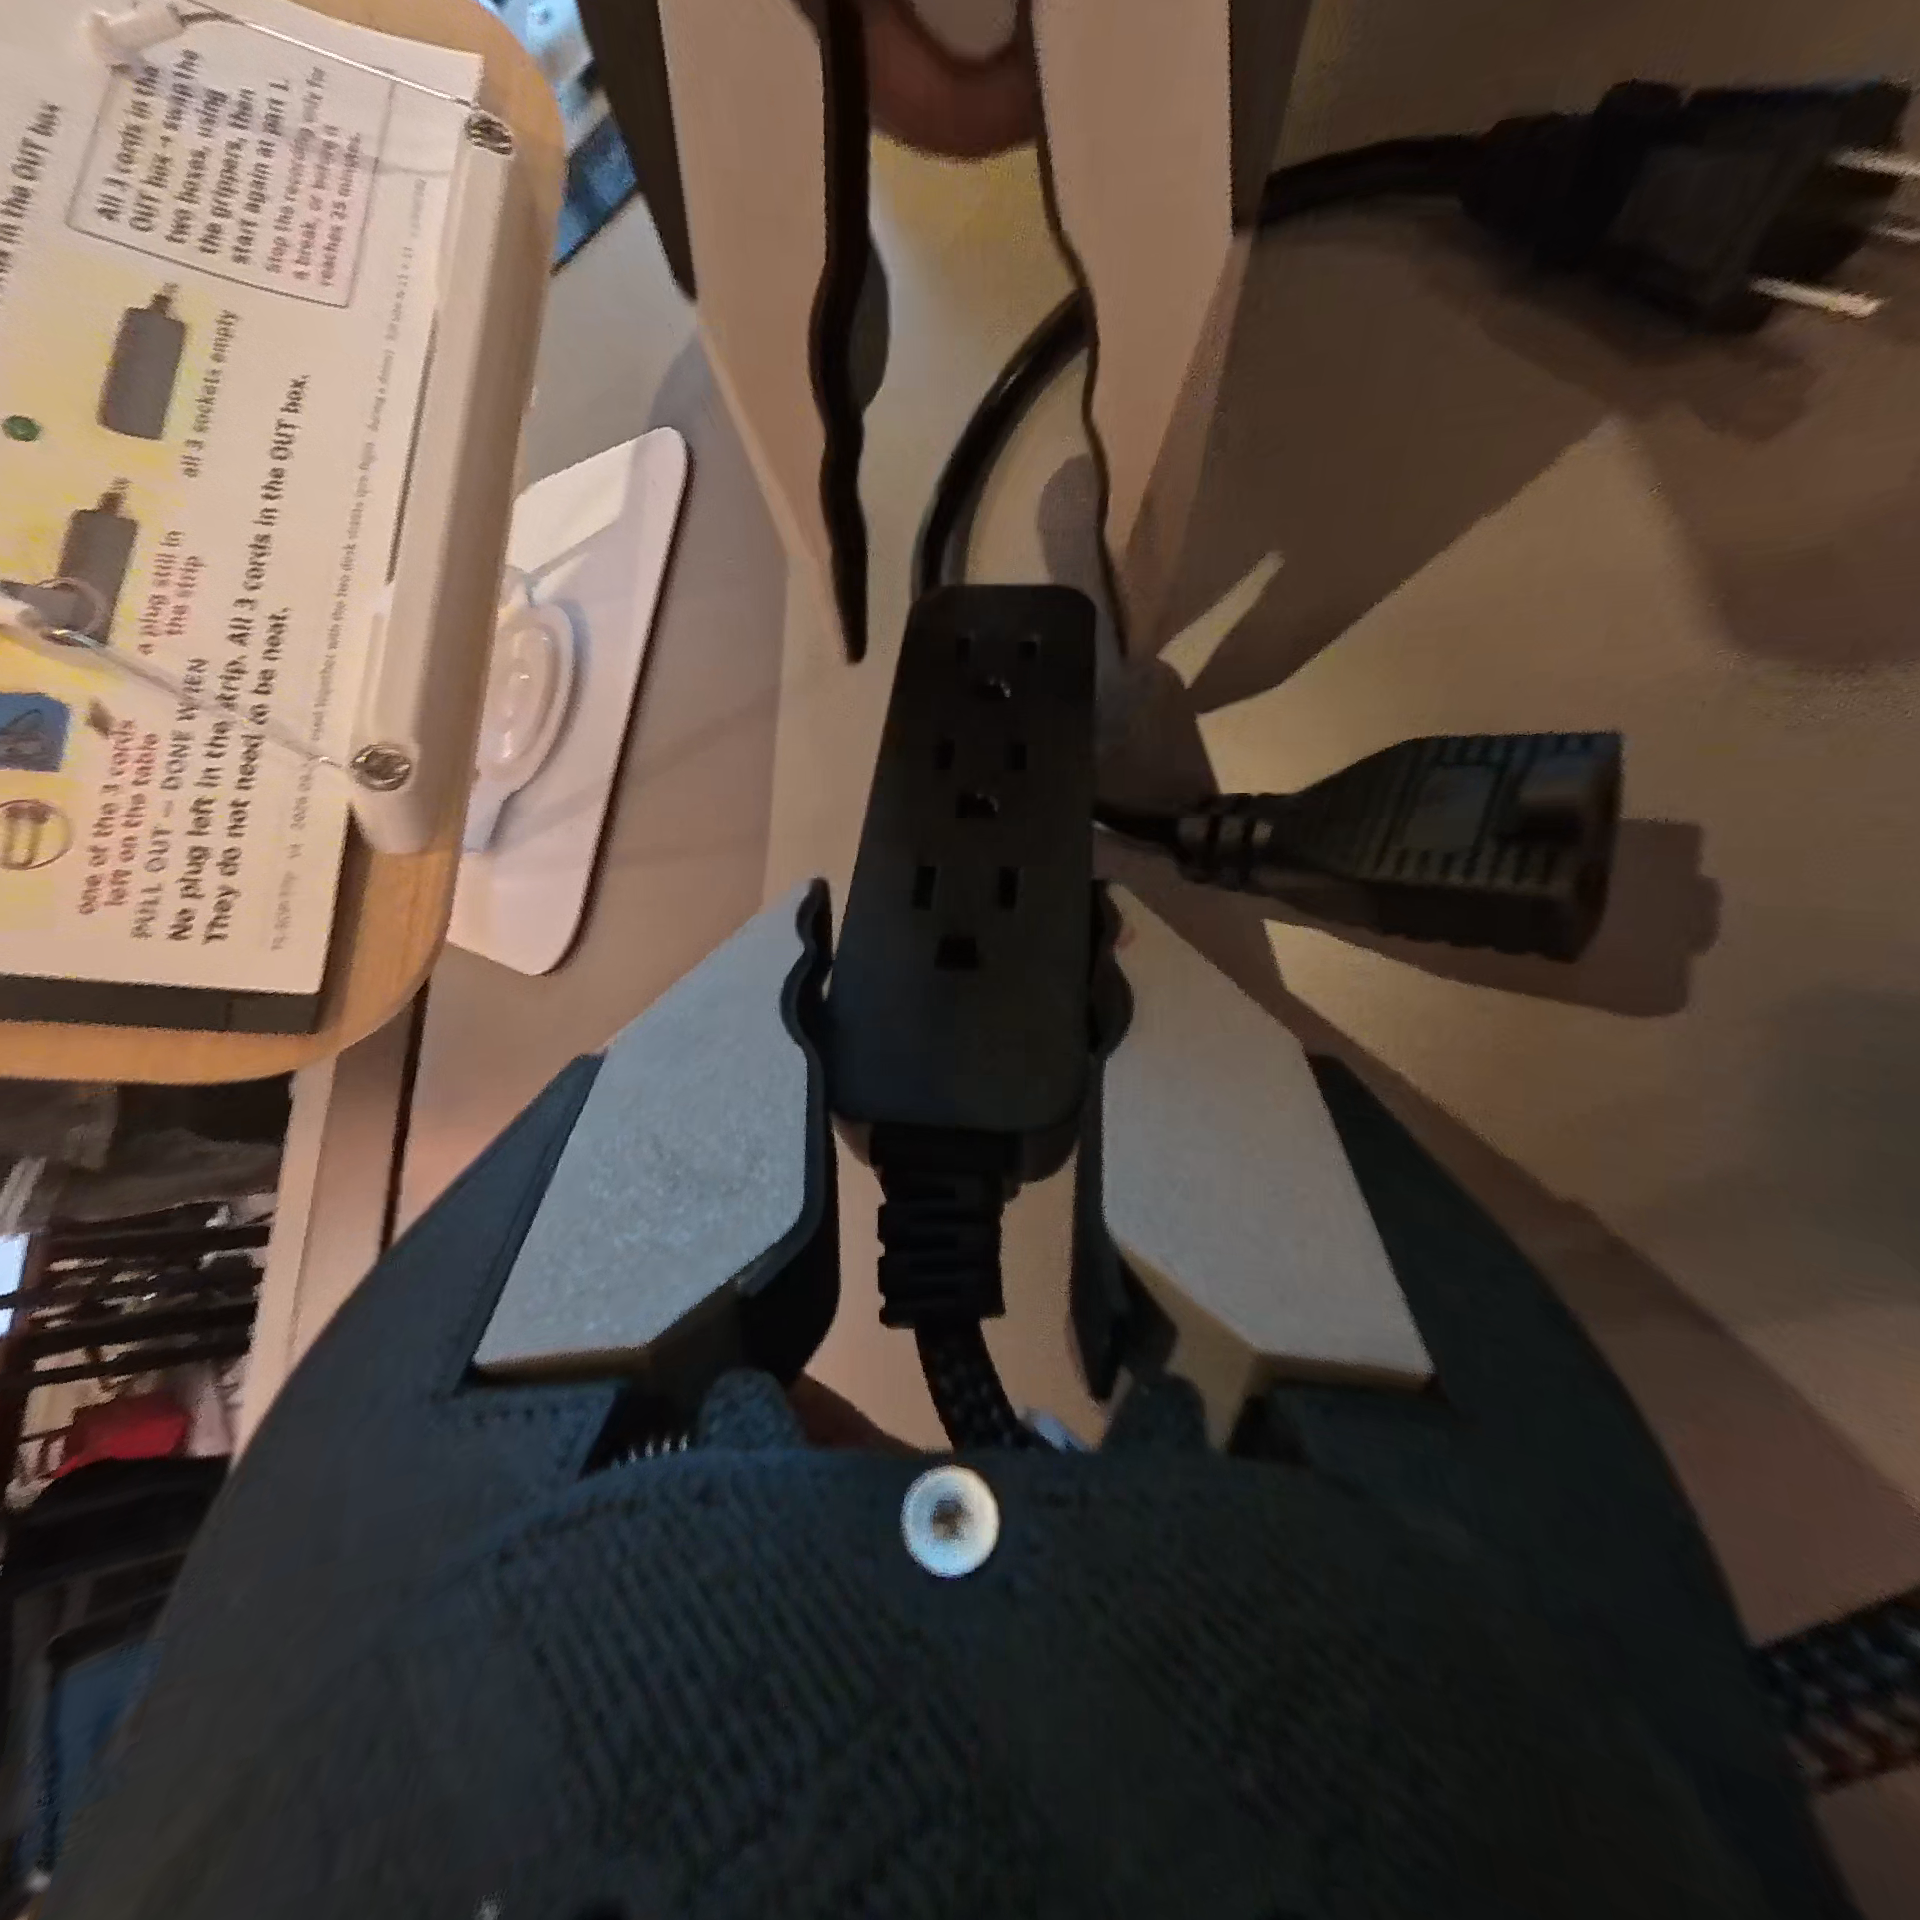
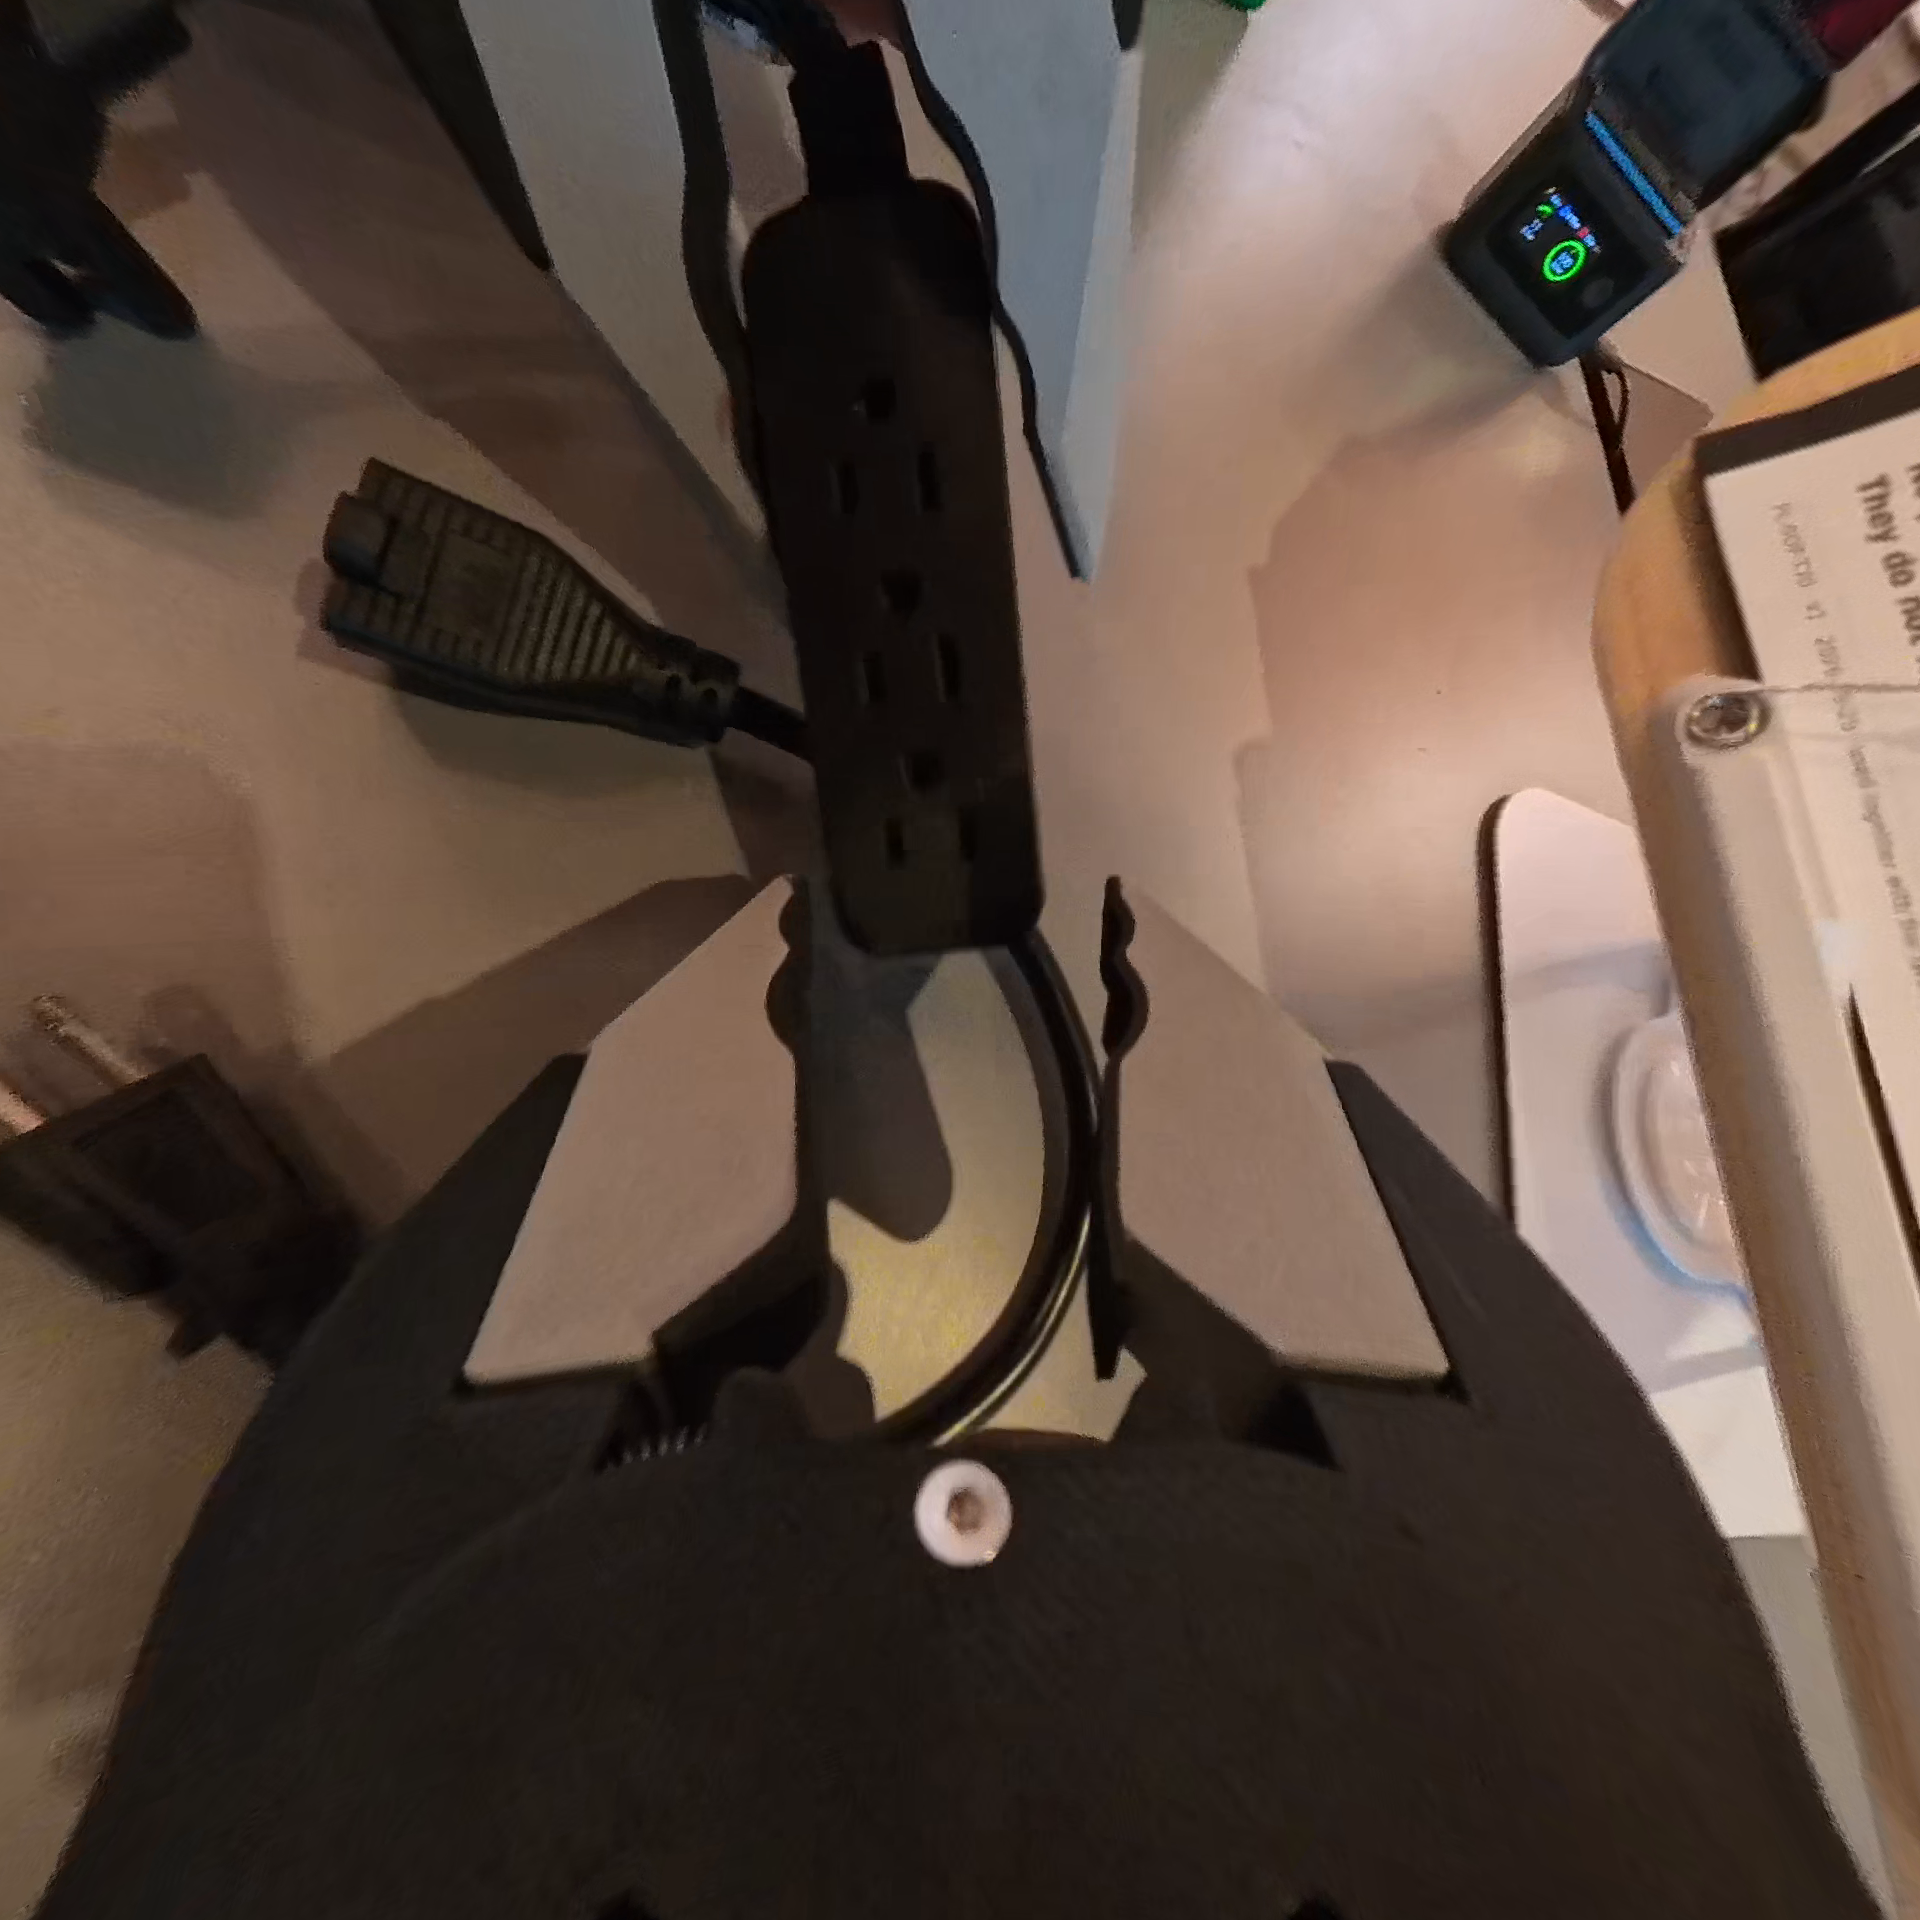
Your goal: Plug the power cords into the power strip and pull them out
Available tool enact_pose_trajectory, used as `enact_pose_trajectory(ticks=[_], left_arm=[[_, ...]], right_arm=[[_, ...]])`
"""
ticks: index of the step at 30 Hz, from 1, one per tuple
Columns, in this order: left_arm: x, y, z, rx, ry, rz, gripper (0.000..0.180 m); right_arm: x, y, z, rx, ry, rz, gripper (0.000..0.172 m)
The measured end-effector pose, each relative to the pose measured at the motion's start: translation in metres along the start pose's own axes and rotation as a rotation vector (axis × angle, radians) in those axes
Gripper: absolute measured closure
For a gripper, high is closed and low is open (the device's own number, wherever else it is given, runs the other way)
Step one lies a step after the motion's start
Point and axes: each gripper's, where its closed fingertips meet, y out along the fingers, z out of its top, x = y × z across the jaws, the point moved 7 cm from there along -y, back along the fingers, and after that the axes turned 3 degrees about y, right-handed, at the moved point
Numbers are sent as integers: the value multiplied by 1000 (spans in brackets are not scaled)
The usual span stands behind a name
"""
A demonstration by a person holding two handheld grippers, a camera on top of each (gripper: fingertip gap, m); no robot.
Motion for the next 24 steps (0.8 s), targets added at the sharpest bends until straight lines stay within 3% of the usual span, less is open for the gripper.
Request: enact_pose_trajectory(ticks=[8,12,16,20,24], left_arm=[[-5,-7,-7,-47,117,215,134],[-6,-8,-11,-43,92,218,134],[-7,-7,-13,-43,78,212,134],[-8,-8,-15,-38,44,205,134],[-7,-6,-19,-28,9,174,134]], right_arm=[[-34,-38,1,-82,18,304,120],[-52,-48,0,-116,13,414,121],[-63,-53,-2,-136,-5,470,142],[-63,-59,-6,-147,14,474,126],[-68,-59,-9,-147,52,530,128]])
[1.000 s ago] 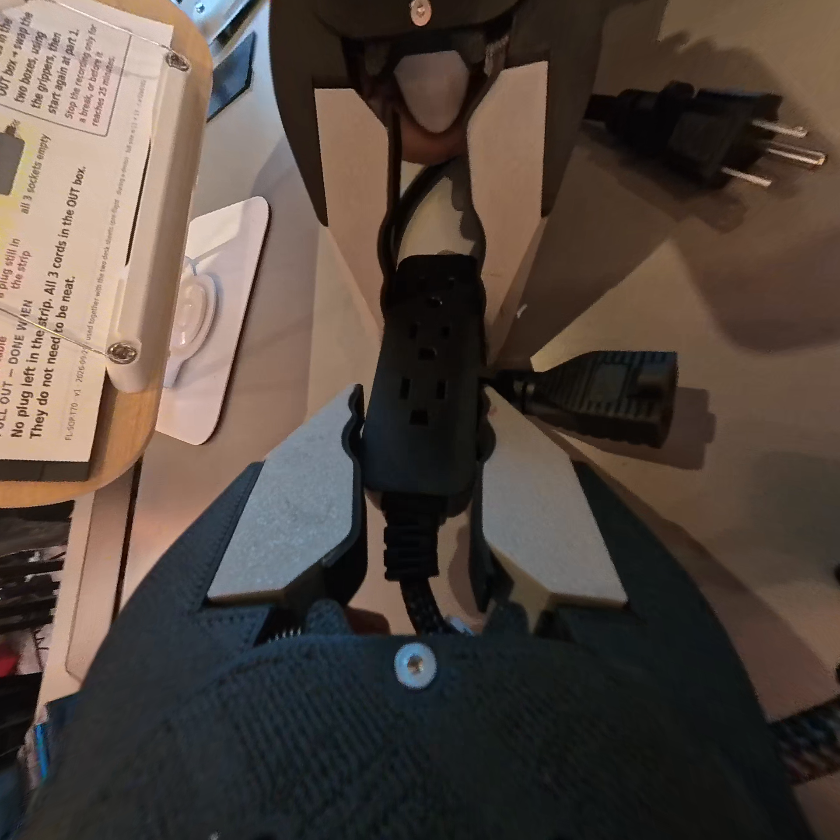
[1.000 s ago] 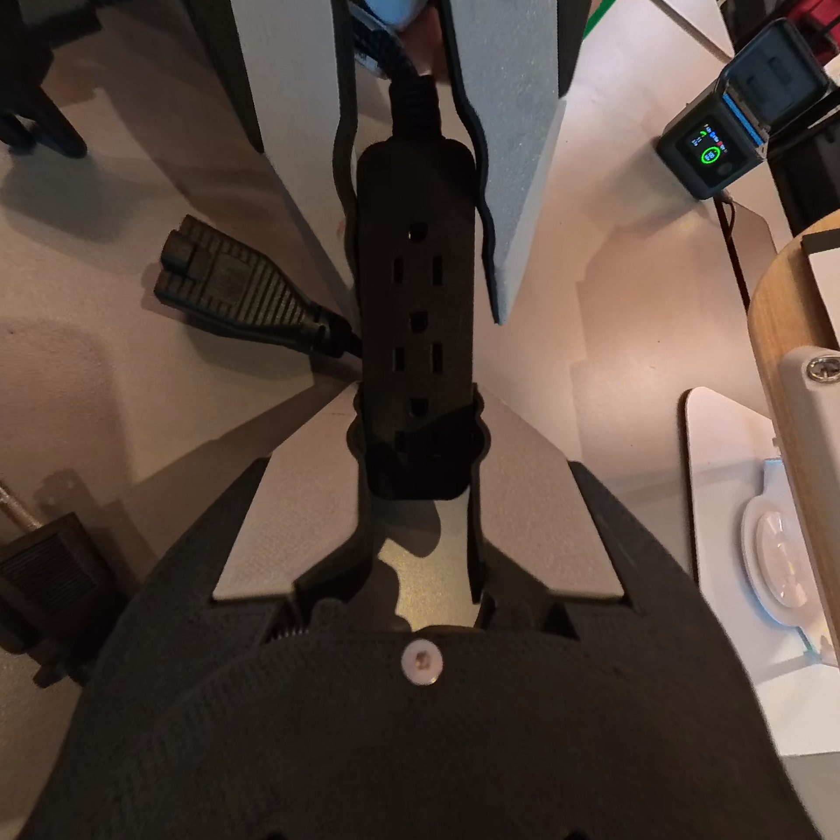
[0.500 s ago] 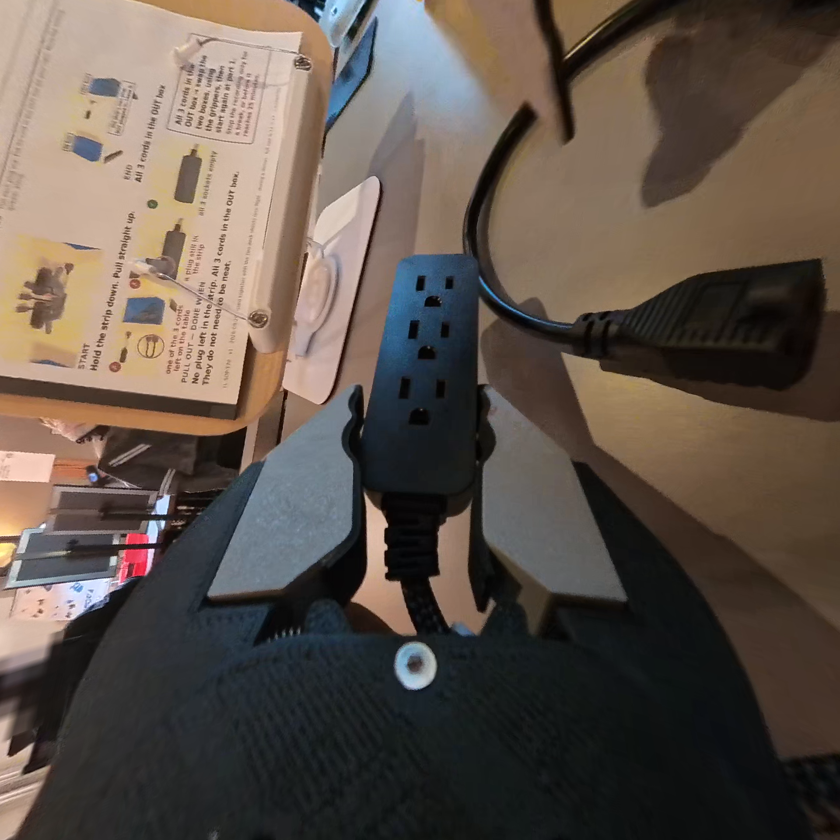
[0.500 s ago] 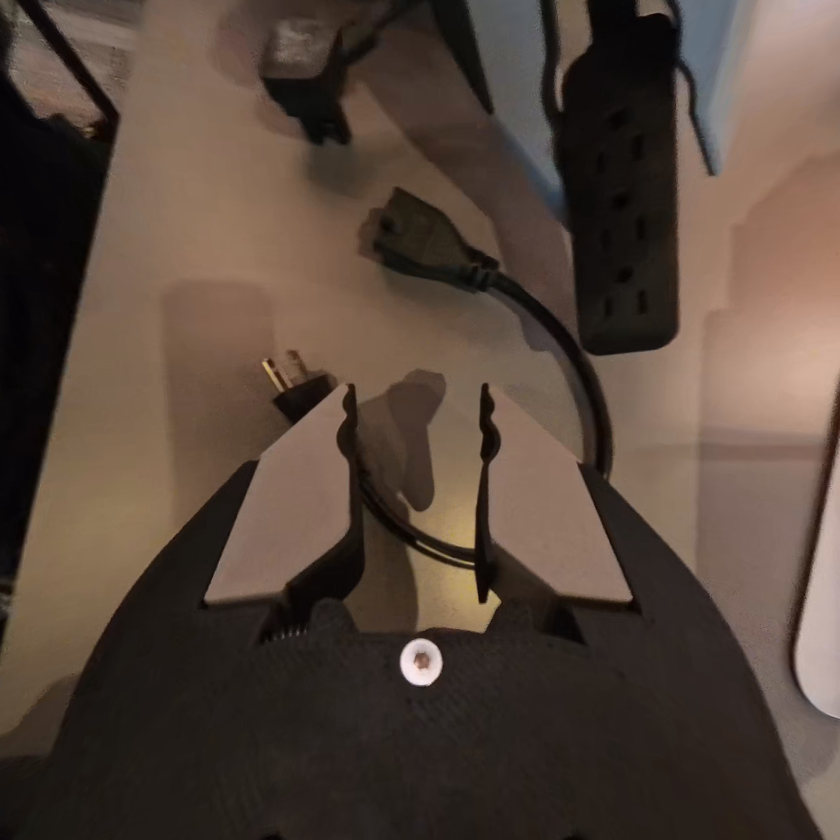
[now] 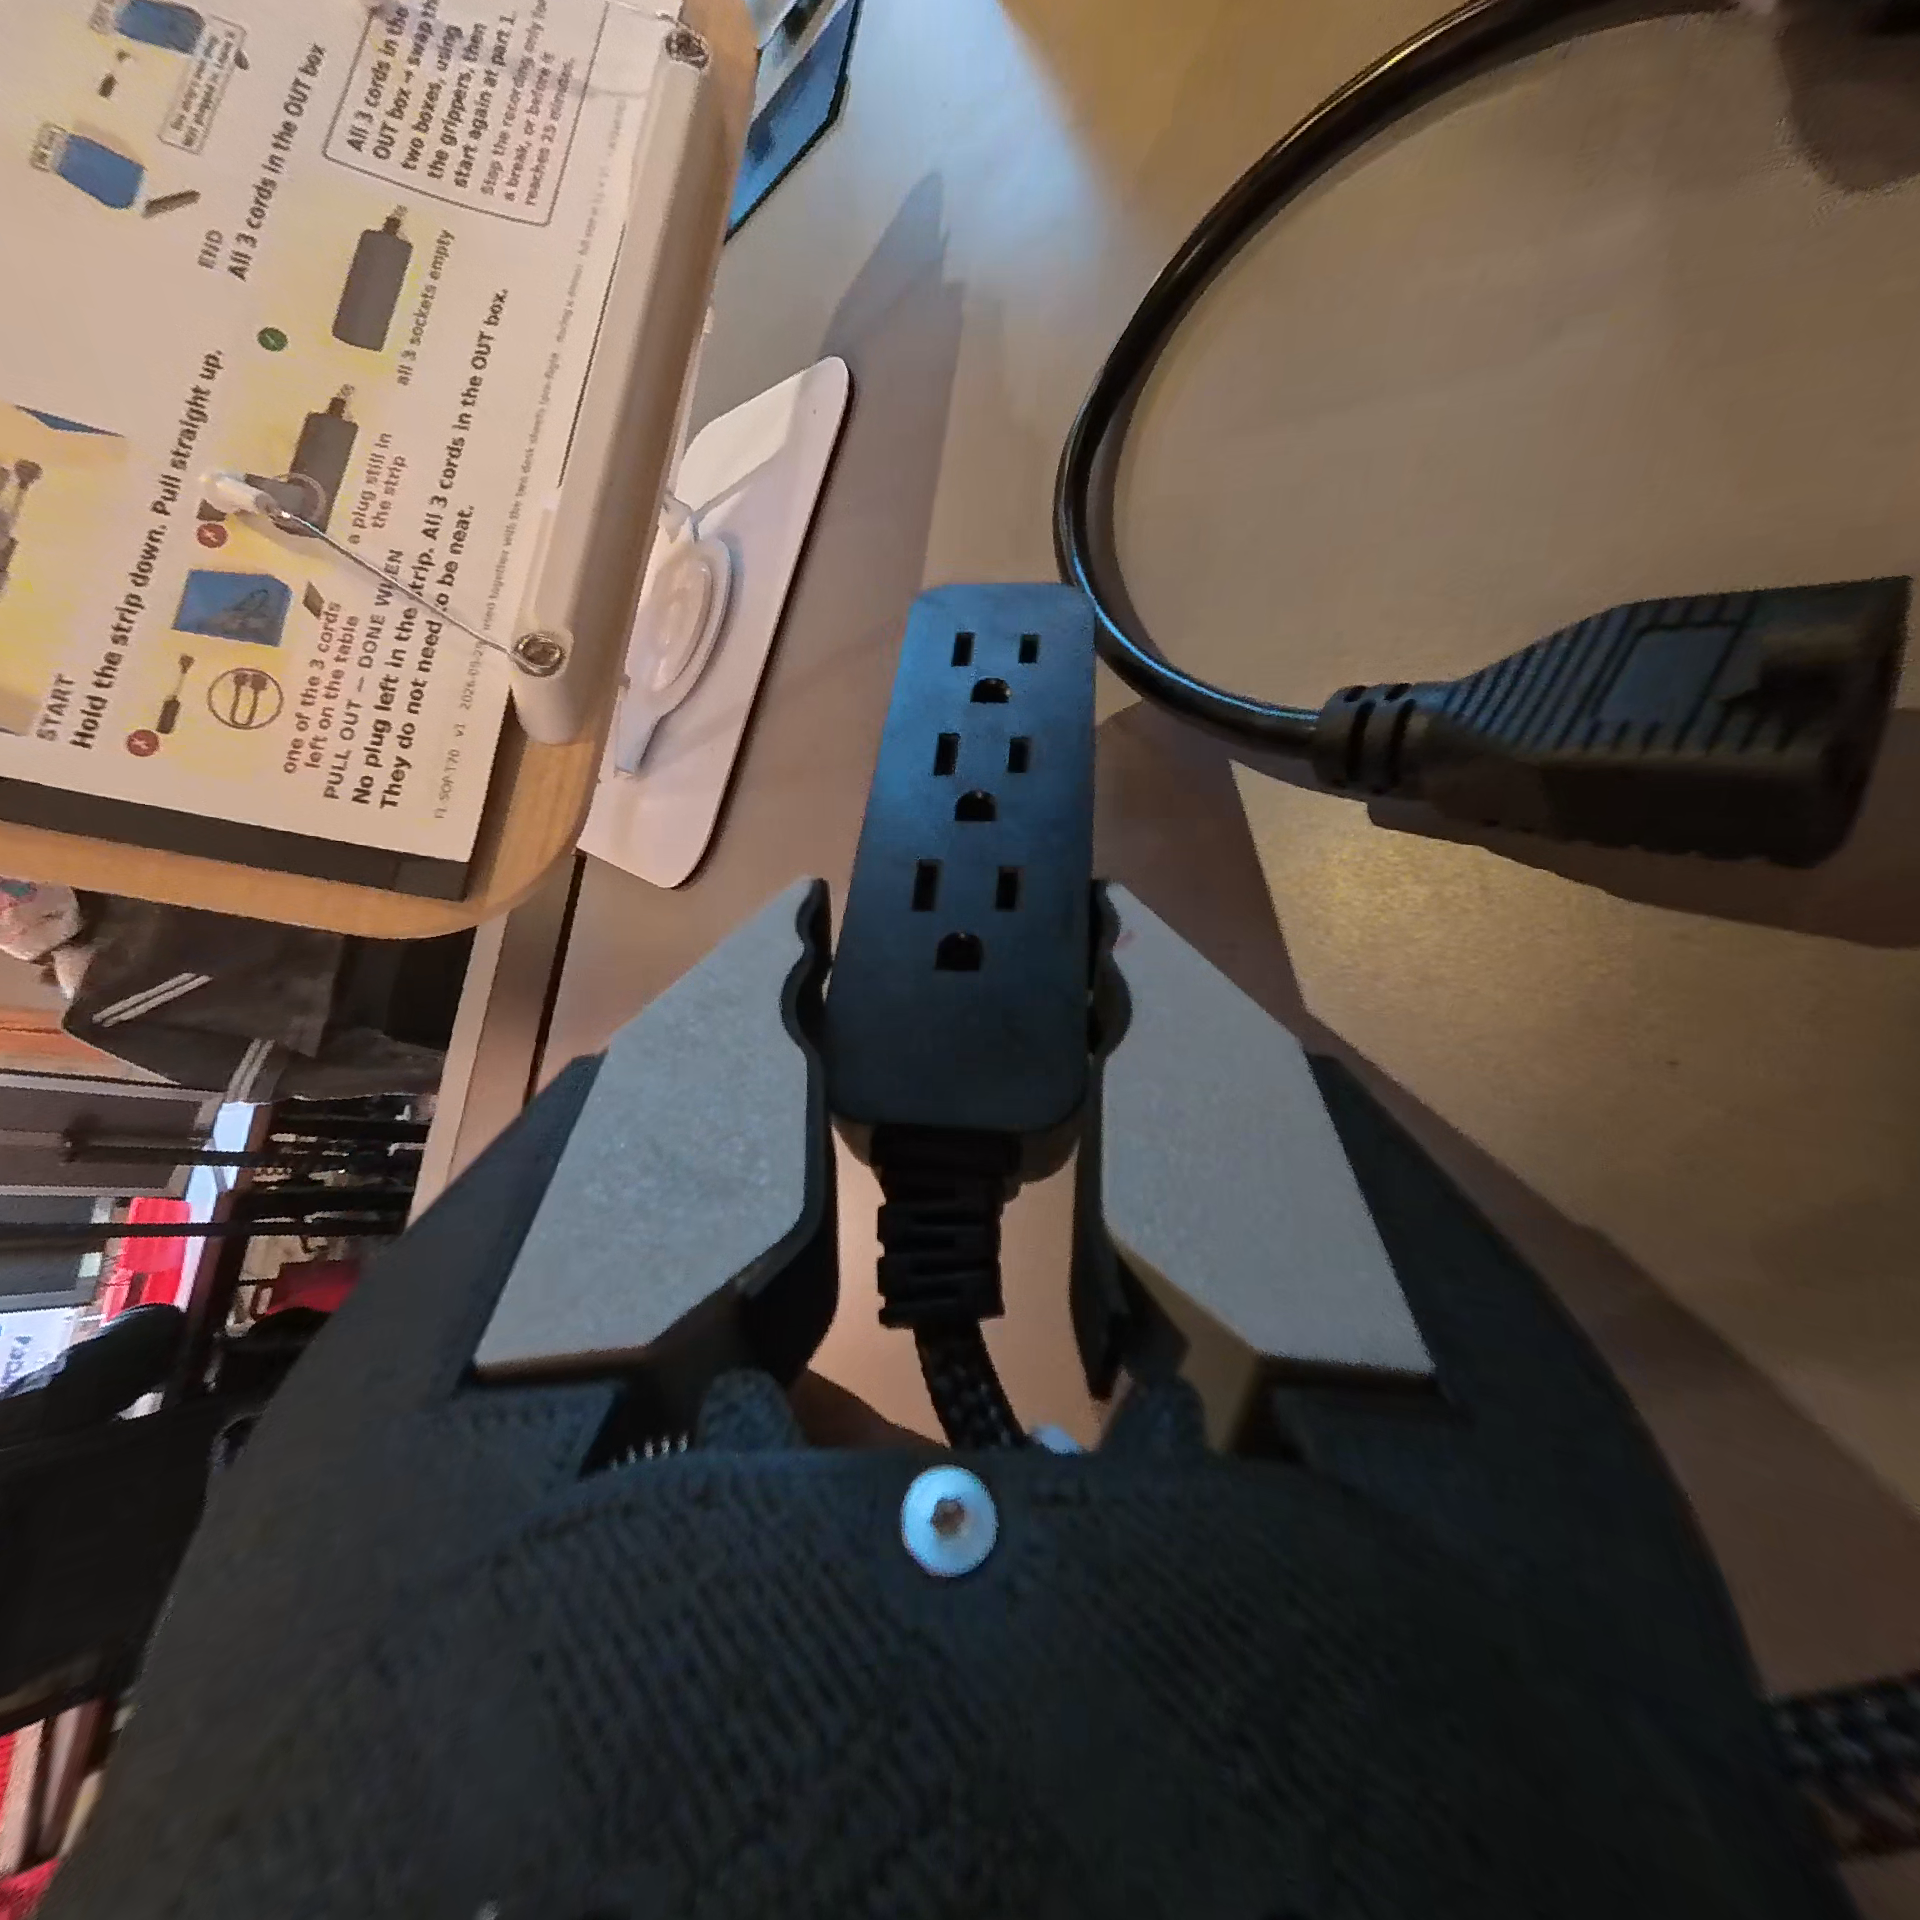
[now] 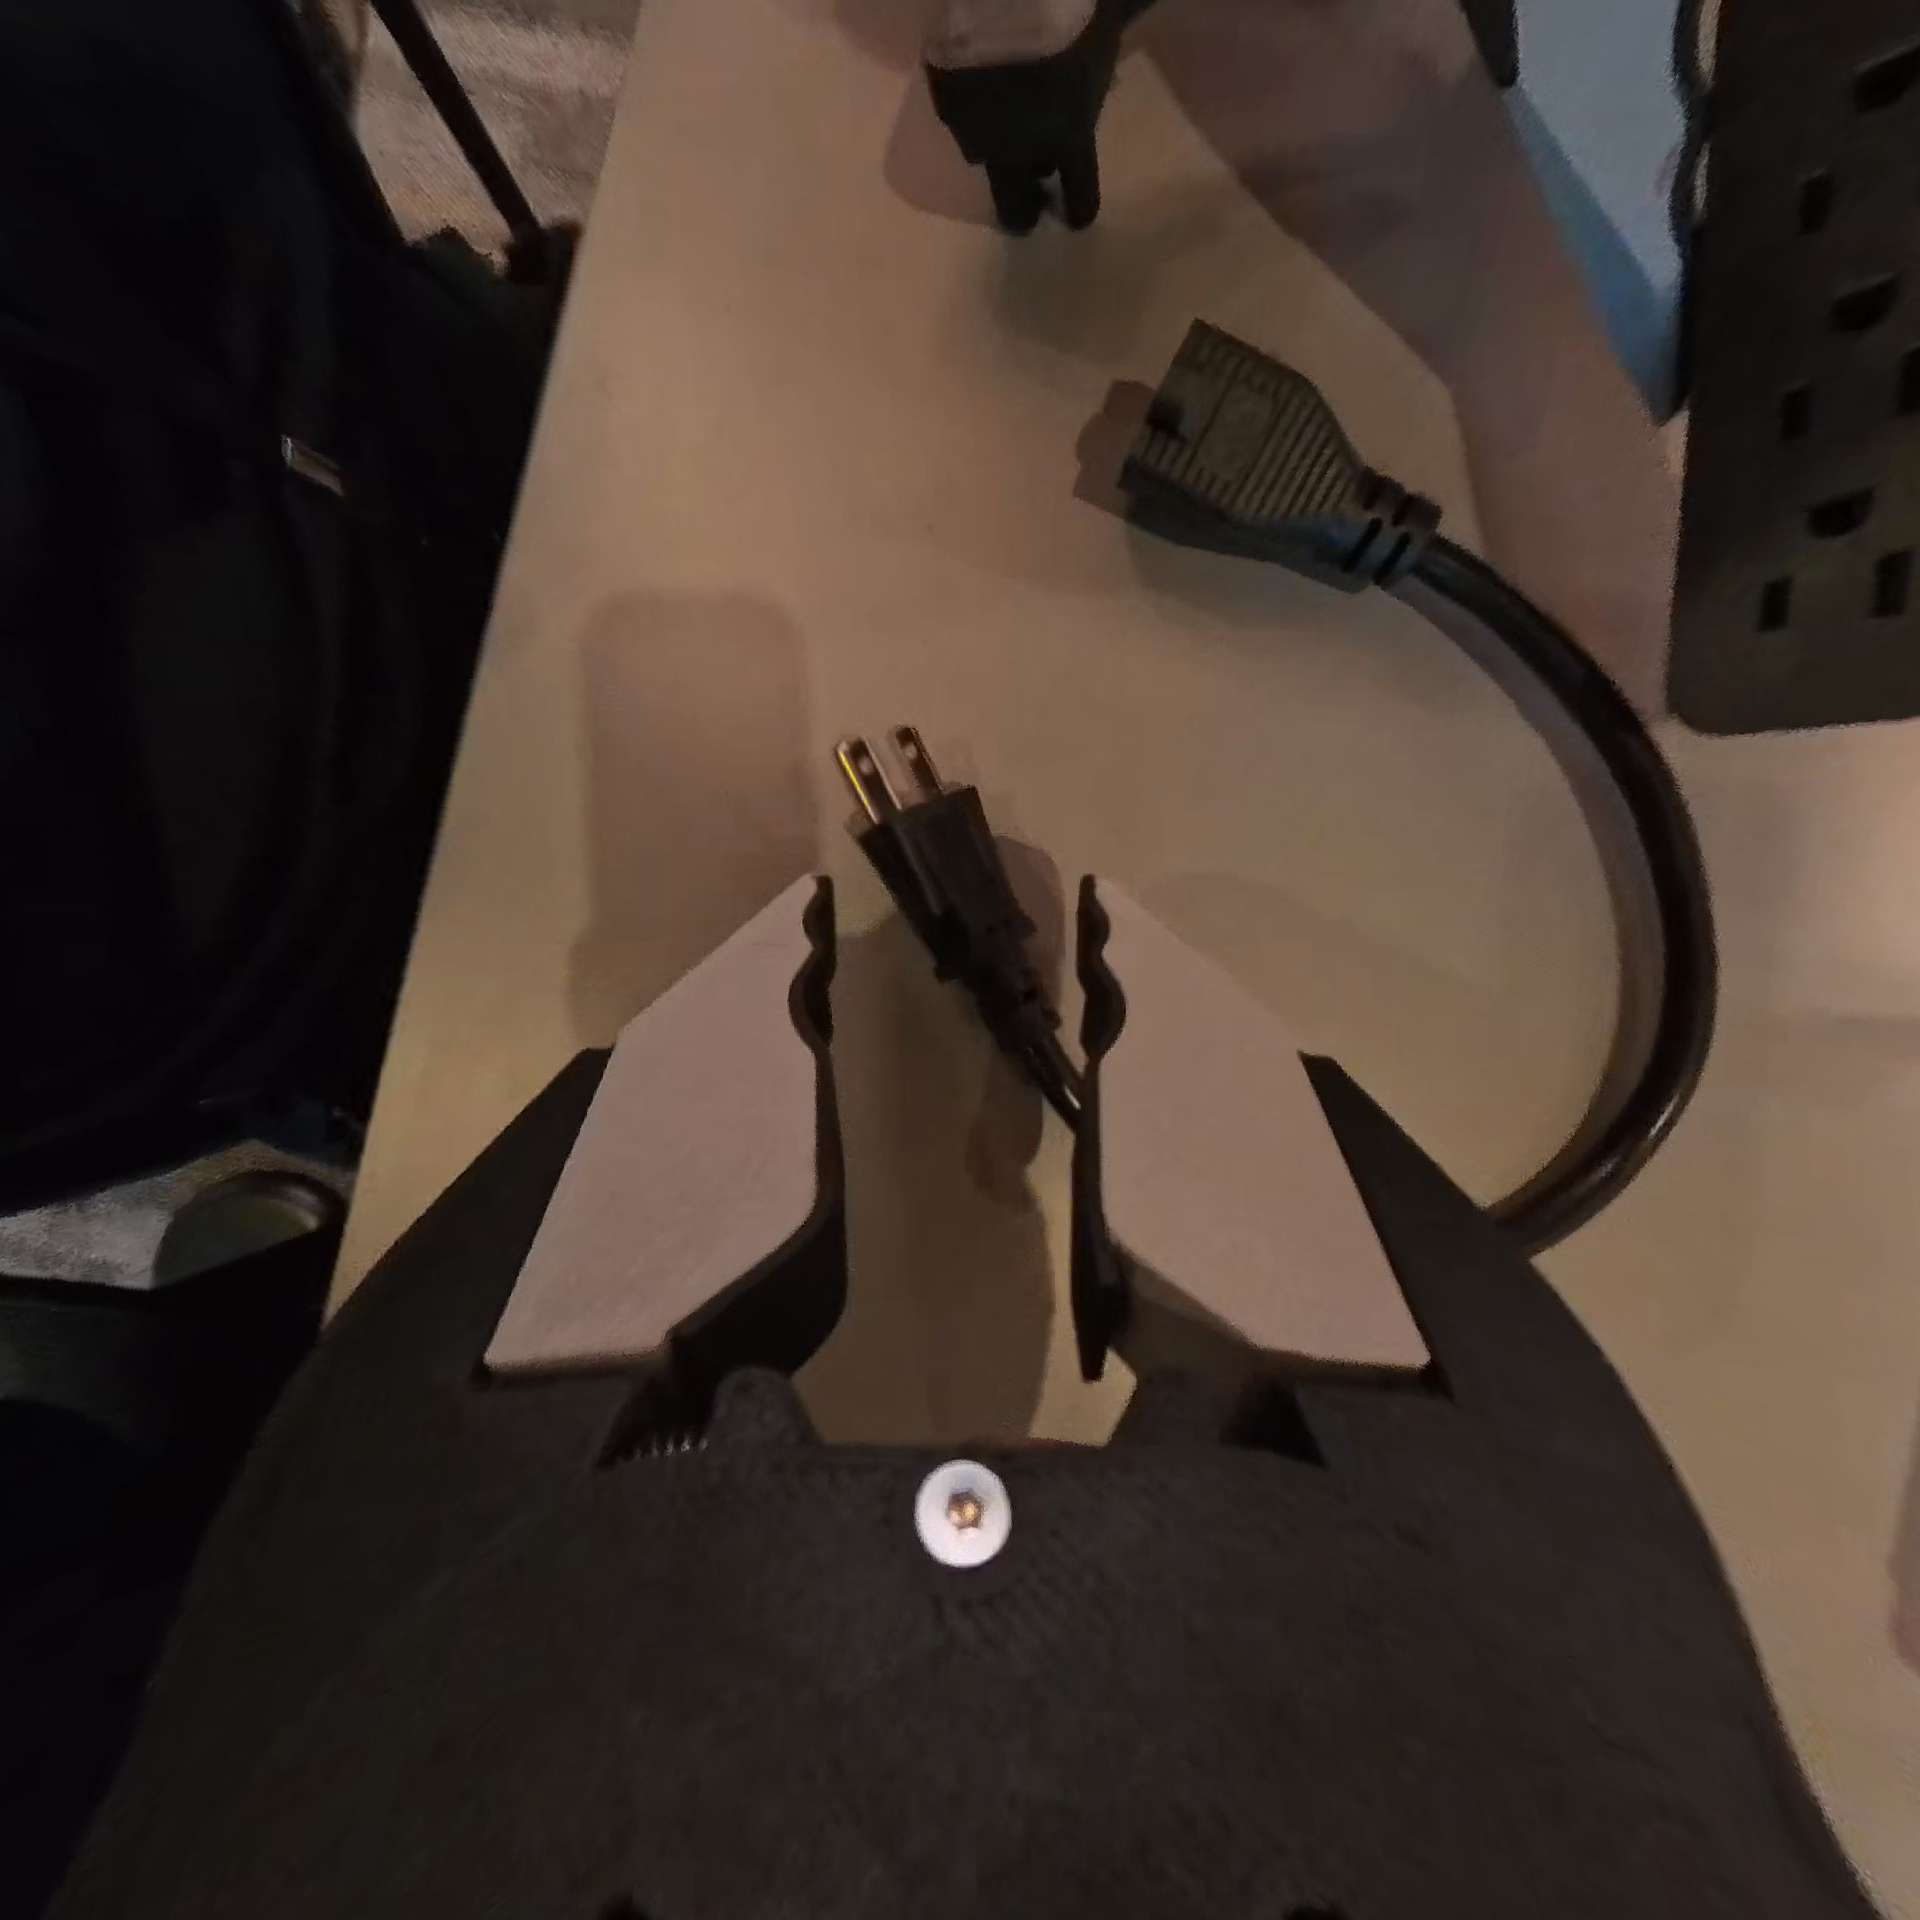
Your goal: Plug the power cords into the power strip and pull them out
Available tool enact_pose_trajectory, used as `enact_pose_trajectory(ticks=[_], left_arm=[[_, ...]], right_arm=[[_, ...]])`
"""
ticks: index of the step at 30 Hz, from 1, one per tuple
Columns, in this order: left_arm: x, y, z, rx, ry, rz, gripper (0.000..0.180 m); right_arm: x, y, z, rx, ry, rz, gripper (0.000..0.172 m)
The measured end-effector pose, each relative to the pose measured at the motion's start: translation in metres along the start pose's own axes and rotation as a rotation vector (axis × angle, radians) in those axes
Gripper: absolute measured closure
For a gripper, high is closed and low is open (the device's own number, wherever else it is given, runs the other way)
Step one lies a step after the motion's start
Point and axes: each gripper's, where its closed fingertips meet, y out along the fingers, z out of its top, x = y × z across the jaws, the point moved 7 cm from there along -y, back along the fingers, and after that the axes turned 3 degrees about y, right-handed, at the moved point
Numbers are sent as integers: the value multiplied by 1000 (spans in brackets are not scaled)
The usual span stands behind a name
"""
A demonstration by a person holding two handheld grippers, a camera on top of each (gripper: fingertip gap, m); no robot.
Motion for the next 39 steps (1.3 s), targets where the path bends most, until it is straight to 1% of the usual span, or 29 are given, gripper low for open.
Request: enact_pose_trajectory(ticks=[2,3,4,8,11,14,19,23,27,32,35,39], left_arm=[[0,0,-1,11,-16,-12,134],[0,0,-1,16,-25,-17,134],[0,0,0,21,-32,-22,134],[1,-1,2,33,-44,-34,134],[1,-1,3,35,-43,-33,134],[1,-1,3,24,-24,-13,134],[-1,-2,5,16,41,66,134],[-4,-5,13,12,162,185,134],[-9,-10,20,20,212,281,134],[-14,-10,16,-38,267,356,134],[-16,-9,14,-71,314,391,134],[-14,-8,15,-82,352,401,134]], right_arm=[[5,9,-10,-83,27,-11,126],[8,13,-12,-99,41,-20,128],[8,12,-11,-80,48,-9,134],[12,13,-13,-61,77,57,148],[16,15,-9,-39,82,73,150],[22,15,-5,-9,79,29,150],[38,3,4,122,154,-27,150],[63,-8,7,259,312,-95,150],[86,-7,2,339,492,-141,151],[92,-4,2,439,621,-32,152],[95,-11,3,534,702,35,152],[103,-17,-1,664,843,117,152]])
